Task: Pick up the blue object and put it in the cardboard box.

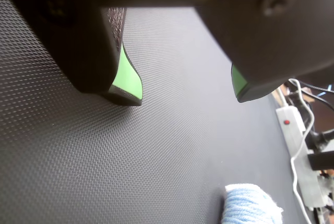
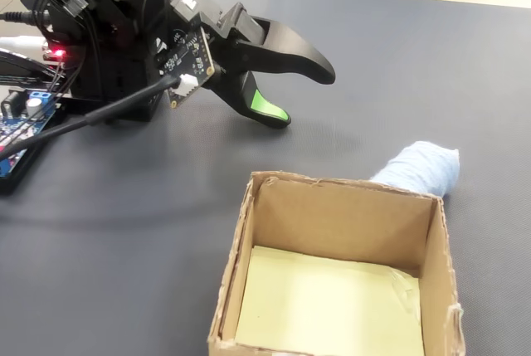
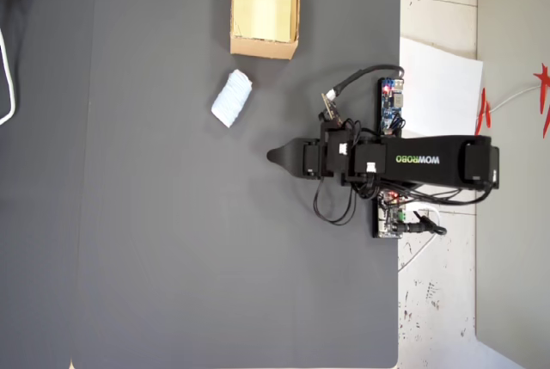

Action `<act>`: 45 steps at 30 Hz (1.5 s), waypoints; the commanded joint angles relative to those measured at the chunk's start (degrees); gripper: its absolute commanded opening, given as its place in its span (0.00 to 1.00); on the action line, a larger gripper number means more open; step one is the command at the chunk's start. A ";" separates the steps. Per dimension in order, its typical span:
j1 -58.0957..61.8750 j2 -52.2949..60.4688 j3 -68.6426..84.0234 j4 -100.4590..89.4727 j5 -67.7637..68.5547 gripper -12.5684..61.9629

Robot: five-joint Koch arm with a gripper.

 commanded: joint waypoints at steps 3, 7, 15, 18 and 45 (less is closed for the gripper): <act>0.00 4.83 2.02 5.89 0.79 0.62; 0.00 4.83 2.02 5.89 0.79 0.62; 0.09 4.75 2.02 5.98 0.79 0.63; 0.18 4.83 2.02 5.80 0.79 0.63; 0.53 2.29 -4.83 -12.30 -16.26 0.63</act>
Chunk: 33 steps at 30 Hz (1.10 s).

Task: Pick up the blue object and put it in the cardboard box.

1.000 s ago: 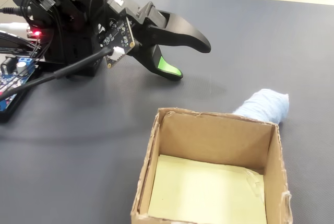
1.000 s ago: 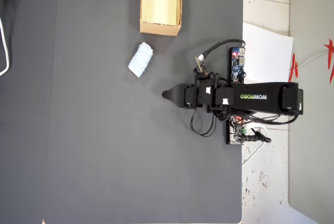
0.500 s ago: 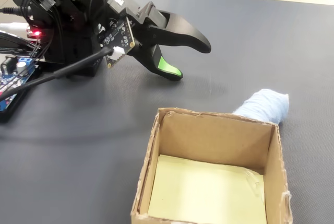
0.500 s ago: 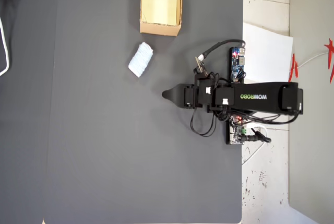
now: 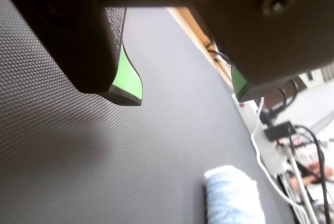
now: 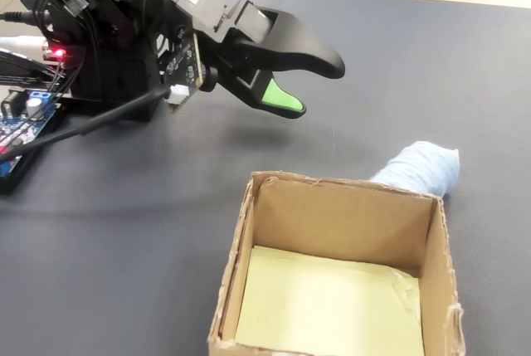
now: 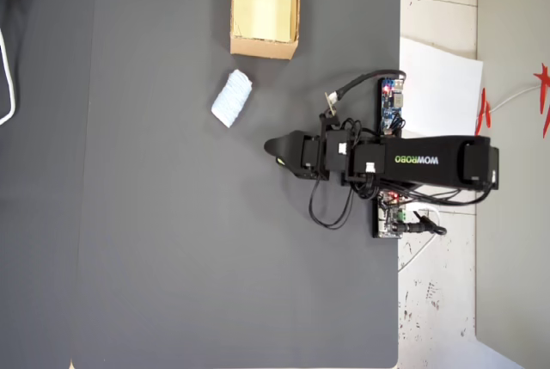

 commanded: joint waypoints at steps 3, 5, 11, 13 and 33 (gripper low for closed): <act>0.62 -0.18 -8.09 -1.14 -0.88 0.62; 1.05 -1.93 -11.43 1.05 -0.88 0.62; 3.25 -9.58 -23.47 12.13 -0.62 0.62; 4.75 -14.33 -29.44 18.54 -0.26 0.62; 13.18 -42.45 -57.39 34.54 1.67 0.62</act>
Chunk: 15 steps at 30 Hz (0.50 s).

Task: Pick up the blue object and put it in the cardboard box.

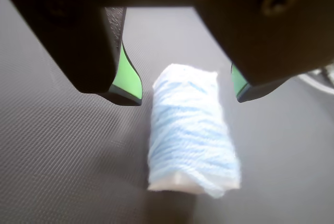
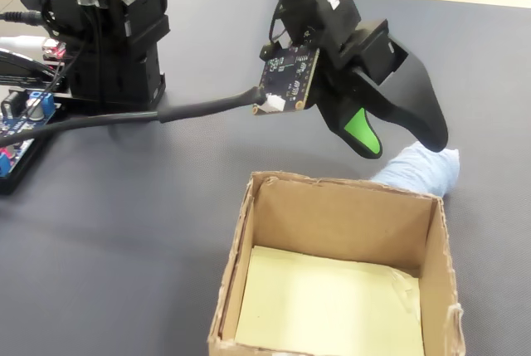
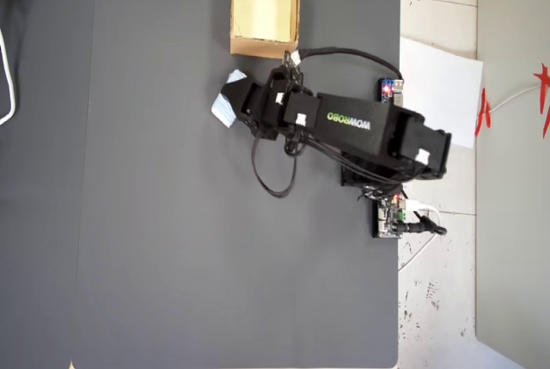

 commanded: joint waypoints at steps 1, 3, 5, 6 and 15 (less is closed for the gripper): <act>0.09 -1.41 -5.10 -0.53 2.72 0.62; 0.18 -3.69 -6.24 -0.53 2.81 0.62; 0.26 -6.42 -7.47 -0.53 3.08 0.62; 0.35 -7.47 -7.91 -0.53 3.25 0.62; 1.05 -12.57 -8.88 -0.53 4.31 0.45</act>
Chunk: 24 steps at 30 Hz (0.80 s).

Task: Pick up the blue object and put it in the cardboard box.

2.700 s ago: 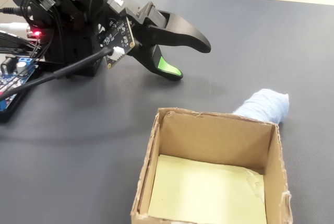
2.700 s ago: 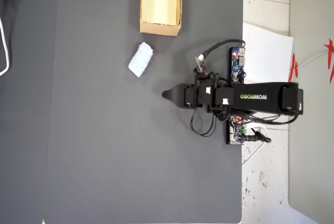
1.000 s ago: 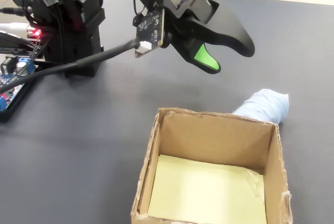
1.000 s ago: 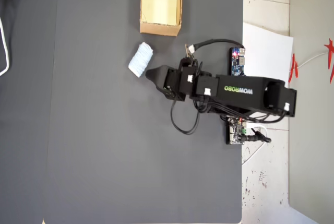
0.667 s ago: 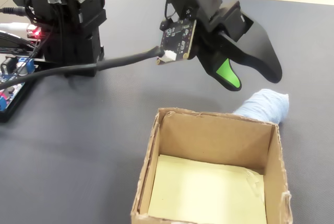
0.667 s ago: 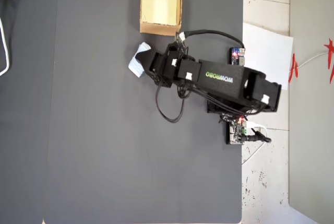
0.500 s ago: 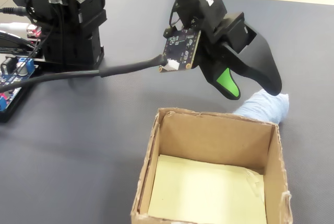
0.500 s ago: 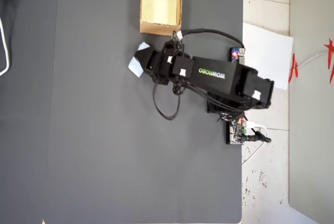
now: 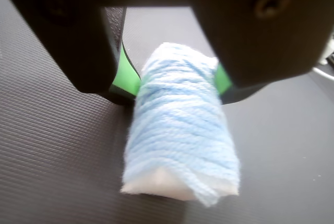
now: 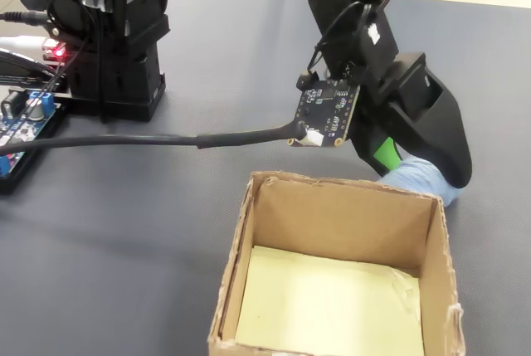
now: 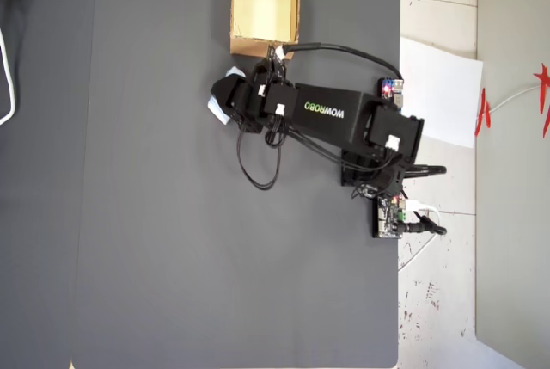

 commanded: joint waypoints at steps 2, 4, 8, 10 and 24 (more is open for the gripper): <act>0.09 -1.05 -0.44 -0.79 3.87 0.40; 0.09 -0.62 0.53 -2.46 4.48 0.40; 0.00 1.85 3.52 -8.96 6.77 0.40; -0.09 3.60 5.19 -13.62 7.91 0.40; -1.58 20.57 8.35 -26.10 9.93 0.40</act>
